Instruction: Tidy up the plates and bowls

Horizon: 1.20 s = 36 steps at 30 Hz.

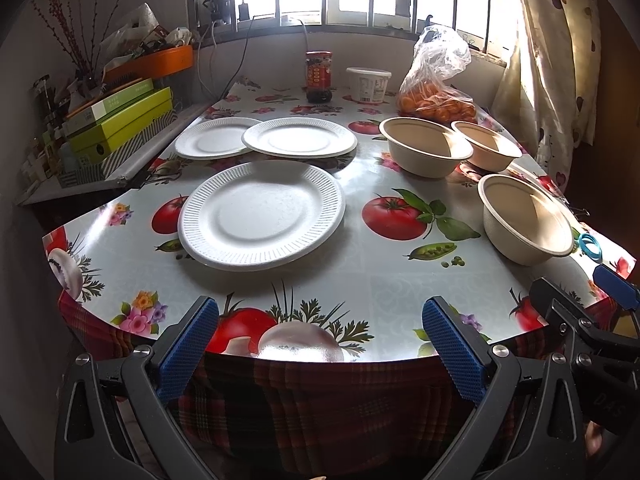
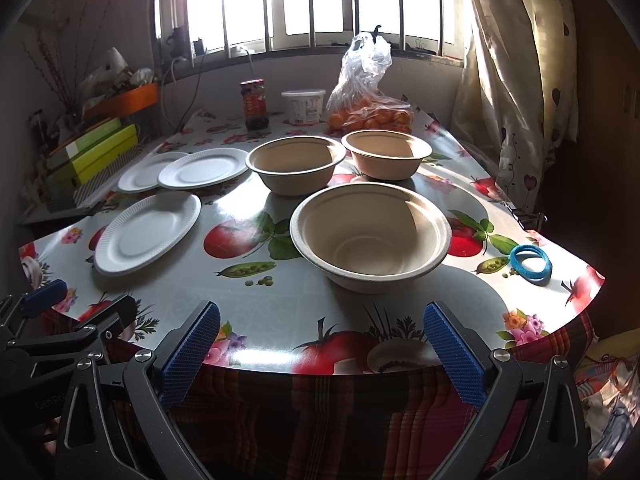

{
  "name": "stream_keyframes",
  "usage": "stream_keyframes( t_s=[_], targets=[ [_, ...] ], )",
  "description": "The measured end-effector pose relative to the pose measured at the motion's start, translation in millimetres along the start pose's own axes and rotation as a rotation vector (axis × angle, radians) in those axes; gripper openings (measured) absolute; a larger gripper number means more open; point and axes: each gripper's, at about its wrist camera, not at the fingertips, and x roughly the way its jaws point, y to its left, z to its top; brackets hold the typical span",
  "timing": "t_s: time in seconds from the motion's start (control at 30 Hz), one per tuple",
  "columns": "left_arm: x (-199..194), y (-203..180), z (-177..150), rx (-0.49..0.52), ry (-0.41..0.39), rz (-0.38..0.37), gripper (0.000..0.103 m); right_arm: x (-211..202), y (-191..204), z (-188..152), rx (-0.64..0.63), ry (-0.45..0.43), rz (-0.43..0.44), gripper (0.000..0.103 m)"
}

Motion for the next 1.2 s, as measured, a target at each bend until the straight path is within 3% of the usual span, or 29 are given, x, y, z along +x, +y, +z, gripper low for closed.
stream_keyframes(
  t_s=[1.2],
  targets=[
    [-7.3, 10.1, 2.5, -0.016, -0.026, 0.009, 0.102, -7.4, 7.6, 7.6, -0.011, -0.013, 0.002, 0.103]
  ],
)
